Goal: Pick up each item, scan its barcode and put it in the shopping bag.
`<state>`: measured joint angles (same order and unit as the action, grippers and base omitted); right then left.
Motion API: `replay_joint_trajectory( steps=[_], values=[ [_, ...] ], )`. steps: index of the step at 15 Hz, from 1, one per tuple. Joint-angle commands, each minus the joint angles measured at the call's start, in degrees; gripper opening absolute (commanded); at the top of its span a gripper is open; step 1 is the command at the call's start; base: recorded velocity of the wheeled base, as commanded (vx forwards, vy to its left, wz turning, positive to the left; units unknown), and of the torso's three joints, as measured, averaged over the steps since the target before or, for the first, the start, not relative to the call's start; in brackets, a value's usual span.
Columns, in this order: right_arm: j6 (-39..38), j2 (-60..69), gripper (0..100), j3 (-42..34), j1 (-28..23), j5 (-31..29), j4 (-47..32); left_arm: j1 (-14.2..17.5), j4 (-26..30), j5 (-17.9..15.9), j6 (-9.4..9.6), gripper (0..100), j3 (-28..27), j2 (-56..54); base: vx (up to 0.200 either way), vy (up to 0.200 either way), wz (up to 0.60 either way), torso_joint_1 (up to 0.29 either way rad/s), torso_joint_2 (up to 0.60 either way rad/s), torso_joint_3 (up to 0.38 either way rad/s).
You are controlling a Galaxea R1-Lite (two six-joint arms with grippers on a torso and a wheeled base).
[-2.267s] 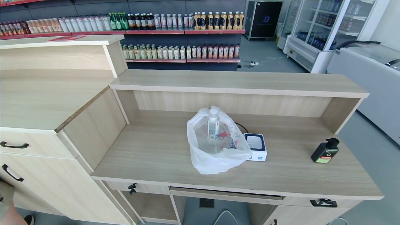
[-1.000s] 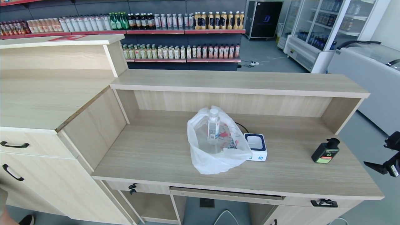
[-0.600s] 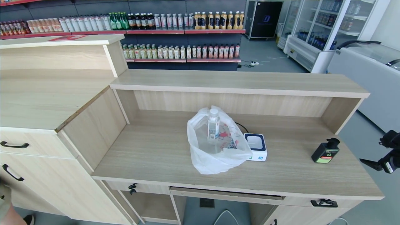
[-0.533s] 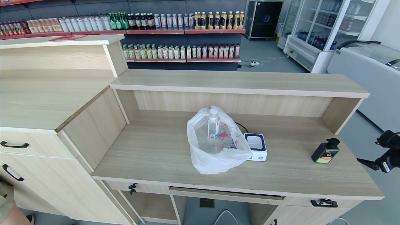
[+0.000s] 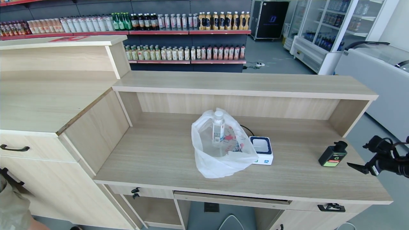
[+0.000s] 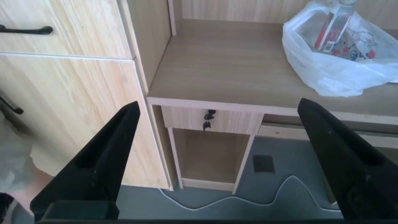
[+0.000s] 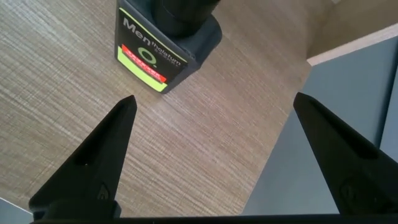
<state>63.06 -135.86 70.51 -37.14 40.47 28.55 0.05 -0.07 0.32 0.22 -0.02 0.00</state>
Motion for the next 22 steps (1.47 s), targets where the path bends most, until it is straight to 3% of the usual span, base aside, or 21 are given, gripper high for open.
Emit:
replay_joint_trajectory(
  steps=[1, 22],
  values=[
    [0.0, -1.7, 100, 1.1, 1.0, 0.0, 0.0, 0.0, 0.0, 0.0, 0.04, 100, 0.0, 0.0, 0.000, 0.000, 0.00, 0.000, 0.00, 0.000],
    [-0.2, -9.0, 100, 8.4, 9.3, -0.1, -0.2, 0.0, 0.0, 0.0, 0.04, 100, 0.0, 0.0, 0.000, 0.000, 0.00, 0.000, 0.00, 0.000]
  ],
)
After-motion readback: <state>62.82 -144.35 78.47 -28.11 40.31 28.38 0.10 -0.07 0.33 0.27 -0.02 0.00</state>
